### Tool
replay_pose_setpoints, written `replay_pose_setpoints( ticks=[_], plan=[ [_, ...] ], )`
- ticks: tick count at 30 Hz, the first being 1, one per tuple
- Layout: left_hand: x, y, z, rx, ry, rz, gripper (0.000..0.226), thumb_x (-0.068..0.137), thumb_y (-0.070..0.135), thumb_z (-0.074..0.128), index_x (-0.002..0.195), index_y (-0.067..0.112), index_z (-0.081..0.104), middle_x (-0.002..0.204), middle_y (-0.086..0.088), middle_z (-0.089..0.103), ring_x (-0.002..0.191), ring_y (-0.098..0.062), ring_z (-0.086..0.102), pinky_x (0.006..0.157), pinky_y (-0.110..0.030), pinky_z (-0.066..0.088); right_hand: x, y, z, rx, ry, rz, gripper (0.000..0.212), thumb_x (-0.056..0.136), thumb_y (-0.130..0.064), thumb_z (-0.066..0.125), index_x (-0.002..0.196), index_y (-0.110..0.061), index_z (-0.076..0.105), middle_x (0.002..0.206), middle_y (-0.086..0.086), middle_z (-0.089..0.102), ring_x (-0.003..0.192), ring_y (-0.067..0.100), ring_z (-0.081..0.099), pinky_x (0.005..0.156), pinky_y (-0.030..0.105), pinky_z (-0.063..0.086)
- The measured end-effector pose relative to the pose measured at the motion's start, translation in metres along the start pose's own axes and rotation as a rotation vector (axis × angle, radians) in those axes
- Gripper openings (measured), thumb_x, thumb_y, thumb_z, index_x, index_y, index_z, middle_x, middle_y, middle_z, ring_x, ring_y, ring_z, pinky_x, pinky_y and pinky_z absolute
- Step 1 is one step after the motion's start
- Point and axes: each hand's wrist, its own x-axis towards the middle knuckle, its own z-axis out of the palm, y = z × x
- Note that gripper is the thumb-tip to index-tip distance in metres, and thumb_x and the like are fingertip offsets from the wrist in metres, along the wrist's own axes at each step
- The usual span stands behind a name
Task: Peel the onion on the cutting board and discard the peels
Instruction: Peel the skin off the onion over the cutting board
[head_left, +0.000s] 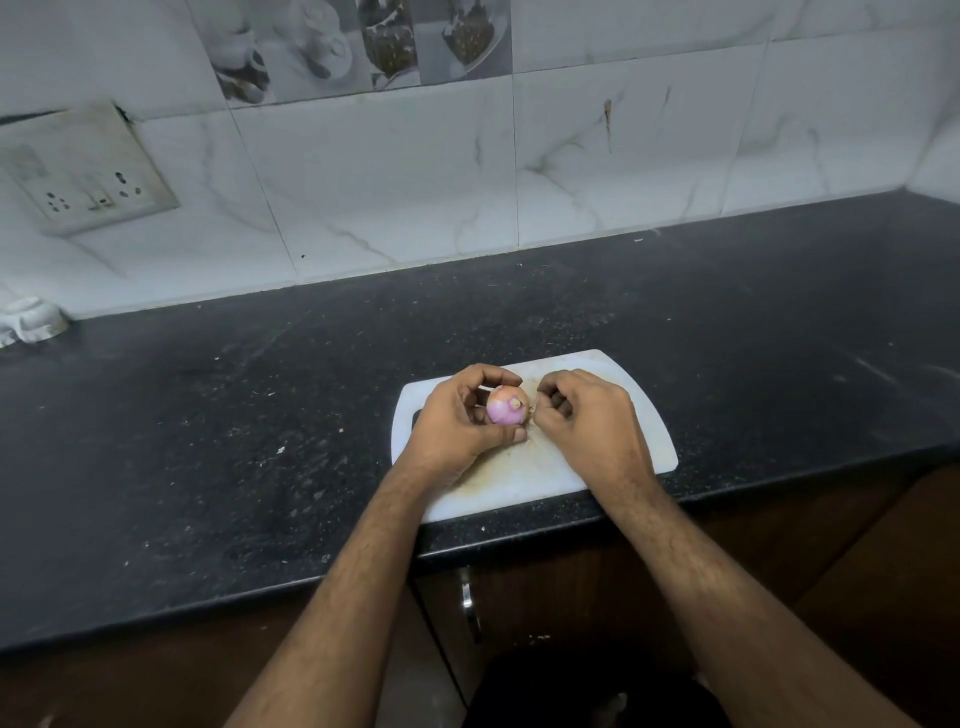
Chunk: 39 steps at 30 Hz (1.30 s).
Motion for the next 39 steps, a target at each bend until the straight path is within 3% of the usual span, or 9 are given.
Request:
replay_pose_setpoints(
  ticks=[4,9,15,22,28,30,34,39],
  plan=[
    [0.0021,-0.0016,-0.0003,-0.037,0.002,-0.004,0.058,0.067,-0.009,0.093,0.115,0.013,0.071,0.117,-0.011,0.074,0.097,-0.019,0.072,0.090,-0.037,0.061,-0.0010,0.0001,0.0013,-0.006,-0.009,-0.018,0.015,0.098,-0.025,0.062,0.106,-0.019,0.073,0.094,-0.008,0.071,0.081,0.010,0.064,0.077,0.032,0.056],
    [0.0028,-0.0023,0.0002,-0.025,0.008,0.002,0.056,0.069,-0.011,0.091,0.116,0.012,0.068,0.116,-0.009,0.073,0.094,-0.015,0.071,0.085,-0.033,0.060,-0.0051,-0.0043,0.0000,0.018,-0.049,-0.164,0.026,0.099,-0.043,0.061,0.116,-0.023,0.068,0.102,-0.012,0.067,0.080,0.009,0.063,0.069,0.028,0.052],
    [0.0048,-0.0070,-0.0016,-0.041,-0.029,-0.021,0.060,0.066,-0.008,0.093,0.116,0.013,0.068,0.119,-0.014,0.072,0.099,-0.024,0.071,0.093,-0.047,0.061,-0.0025,-0.0003,-0.0001,0.011,-0.061,-0.130,0.008,0.096,-0.033,0.068,0.098,-0.027,0.064,0.095,-0.018,0.058,0.078,0.003,0.055,0.065,0.020,0.041],
    [0.0045,-0.0075,-0.0002,-0.053,-0.023,-0.035,0.059,0.064,-0.003,0.095,0.114,0.013,0.068,0.119,-0.014,0.074,0.104,-0.029,0.073,0.099,-0.055,0.059,-0.0005,-0.0005,0.0020,-0.081,-0.105,-0.054,0.014,0.105,-0.035,0.049,0.103,-0.022,0.053,0.104,-0.011,0.057,0.083,0.016,0.058,0.071,0.038,0.050],
    [0.0017,-0.0059,-0.0005,-0.145,0.016,-0.062,0.064,0.060,-0.005,0.095,0.113,0.006,0.060,0.120,-0.023,0.071,0.105,-0.035,0.073,0.100,-0.066,0.054,0.0034,0.0031,0.0043,-0.012,-0.041,0.073,0.012,0.099,-0.028,0.058,0.089,-0.021,0.055,0.091,-0.009,0.057,0.073,0.010,0.057,0.070,0.039,0.054],
    [0.0010,-0.0050,0.0000,-0.163,0.017,-0.066,0.065,0.058,-0.005,0.096,0.110,0.010,0.061,0.116,-0.022,0.072,0.108,-0.044,0.072,0.099,-0.070,0.053,0.0032,0.0037,0.0038,-0.015,-0.094,0.057,0.003,0.098,-0.024,0.062,0.096,-0.022,0.063,0.095,-0.011,0.061,0.077,0.007,0.058,0.074,0.035,0.055],
    [0.0005,-0.0029,-0.0007,-0.177,0.048,-0.076,0.066,0.050,0.007,0.102,0.102,0.021,0.063,0.111,-0.016,0.075,0.112,-0.050,0.070,0.096,-0.071,0.054,0.0023,0.0038,0.0032,-0.012,-0.129,-0.001,0.021,0.100,-0.020,0.060,0.120,-0.026,0.065,0.116,-0.016,0.063,0.090,0.003,0.058,0.076,0.027,0.049],
    [0.0003,-0.0033,0.0002,-0.158,0.055,-0.063,0.071,0.048,0.010,0.103,0.103,0.017,0.060,0.108,-0.016,0.075,0.113,-0.048,0.069,0.093,-0.070,0.056,0.0008,0.0015,0.0015,0.091,-0.102,-0.035,0.025,0.099,-0.039,0.061,0.120,-0.026,0.066,0.108,-0.015,0.066,0.083,0.004,0.061,0.077,0.033,0.056]
  ],
)
